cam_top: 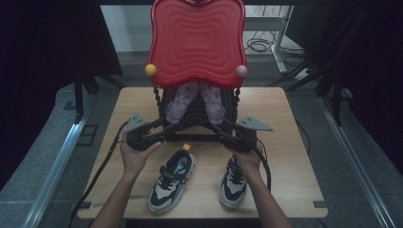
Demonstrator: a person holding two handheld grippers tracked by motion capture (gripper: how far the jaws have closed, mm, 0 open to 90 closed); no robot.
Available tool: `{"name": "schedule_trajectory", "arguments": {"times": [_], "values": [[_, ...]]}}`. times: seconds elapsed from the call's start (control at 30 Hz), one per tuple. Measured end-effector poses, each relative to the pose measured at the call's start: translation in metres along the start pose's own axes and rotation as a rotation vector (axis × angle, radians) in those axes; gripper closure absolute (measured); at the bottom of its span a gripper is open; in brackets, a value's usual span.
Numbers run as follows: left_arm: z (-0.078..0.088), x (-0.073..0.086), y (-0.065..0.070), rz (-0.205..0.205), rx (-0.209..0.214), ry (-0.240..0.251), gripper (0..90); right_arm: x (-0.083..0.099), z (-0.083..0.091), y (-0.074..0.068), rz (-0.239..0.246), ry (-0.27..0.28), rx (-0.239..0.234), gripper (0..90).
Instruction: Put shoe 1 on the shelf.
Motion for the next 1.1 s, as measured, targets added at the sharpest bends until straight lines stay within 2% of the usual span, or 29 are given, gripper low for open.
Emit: {"name": "schedule_trajectory", "arguments": {"times": [0.2,0.33,0.53,0.63,0.8,0.9,1.1], "values": [[0.01,0.006,0.007,0.012,0.021,-0.009,49.0,0.005,0.017,0.001,0.021,-0.003,-0.023,50.8],[0.018,0.012,0.011,0.016,0.024,-0.017,49.0,0.009,0.028,0.004,0.042,0.006,-0.009,50.7],[0.025,0.019,0.013,0.023,0.029,-0.029,49.2,0.015,0.041,0.005,0.063,-0.014,-0.014,50.2],[0.031,0.025,0.017,0.032,0.048,-0.04,49.3,0.019,0.046,0.005,0.066,-0.031,-0.031,49.7],[0.039,0.035,0.024,0.047,0.082,-0.07,49.3,0.028,0.044,0.002,0.06,-0.079,-0.076,49.0],[0.044,0.038,0.027,0.042,0.096,-0.08,49.4,0.031,0.041,-0.002,0.062,-0.097,-0.098,48.9],[0.057,0.042,0.031,0.065,0.127,-0.08,49.4,0.033,0.041,-0.005,0.058,-0.116,-0.109,47.6]]}}
Point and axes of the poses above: each handheld gripper's, and its own axes: z roughly backward along the jaws, x roughly out of its underside, y roughly to its right, the point moved 8 cm from there along -z, roughly forward along the jaws, and after that the axes turned 13 degrees about -z, right-handed, at the moved point
